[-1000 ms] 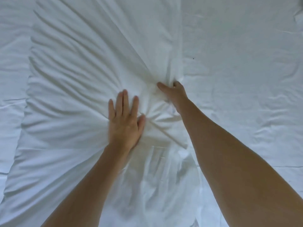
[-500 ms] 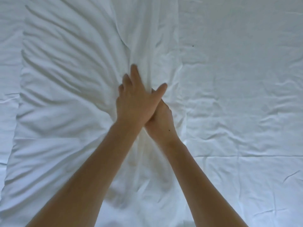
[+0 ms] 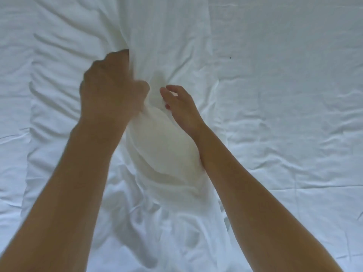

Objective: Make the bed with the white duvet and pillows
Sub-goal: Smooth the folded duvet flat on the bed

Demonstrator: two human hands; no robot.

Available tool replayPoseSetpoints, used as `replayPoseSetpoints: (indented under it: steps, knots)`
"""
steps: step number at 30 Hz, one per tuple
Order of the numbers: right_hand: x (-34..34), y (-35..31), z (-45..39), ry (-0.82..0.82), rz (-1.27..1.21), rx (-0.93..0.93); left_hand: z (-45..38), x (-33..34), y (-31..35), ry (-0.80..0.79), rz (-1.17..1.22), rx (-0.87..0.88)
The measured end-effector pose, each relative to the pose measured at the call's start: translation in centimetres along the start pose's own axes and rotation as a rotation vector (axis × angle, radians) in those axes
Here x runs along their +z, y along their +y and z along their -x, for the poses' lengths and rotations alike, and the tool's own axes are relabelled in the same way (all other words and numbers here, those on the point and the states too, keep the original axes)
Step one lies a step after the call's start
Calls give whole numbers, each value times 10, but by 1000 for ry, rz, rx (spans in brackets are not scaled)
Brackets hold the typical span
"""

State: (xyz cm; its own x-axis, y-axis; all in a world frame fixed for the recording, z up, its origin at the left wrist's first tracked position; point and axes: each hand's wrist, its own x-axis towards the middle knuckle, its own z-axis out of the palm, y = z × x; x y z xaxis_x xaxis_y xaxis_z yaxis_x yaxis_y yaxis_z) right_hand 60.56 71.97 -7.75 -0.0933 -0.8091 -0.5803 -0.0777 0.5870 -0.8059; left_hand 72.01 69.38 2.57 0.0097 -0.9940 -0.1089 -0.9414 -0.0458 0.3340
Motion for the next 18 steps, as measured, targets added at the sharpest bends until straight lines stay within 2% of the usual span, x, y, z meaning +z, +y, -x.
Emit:
replayPoseSetpoints:
  steps: [4, 6, 7, 9, 12, 15, 18]
  knots:
    - [3, -7, -8, -161, -248, 188, 10, 44, -8, -96, -18, -7]
    - [-6, -2, -11, -247, -410, 278, 14, 65, -19, -158, -39, -71]
    - [-9, -1, -9, -300, -439, 291, 16, 73, -25, -189, -36, -103]
    - [-8, 2, -6, -339, -329, 243, 24, 85, -29, -265, -26, -137]
    - [3, -4, -5, -268, -195, 168, 44, 96, -15, -331, 79, -79]
    - [5, -11, -9, -90, -173, 127, 55, 98, 4, -230, 255, -15]
    - [-18, -27, -1, 2, -111, 41, 61, 89, 32, -142, 367, 27]
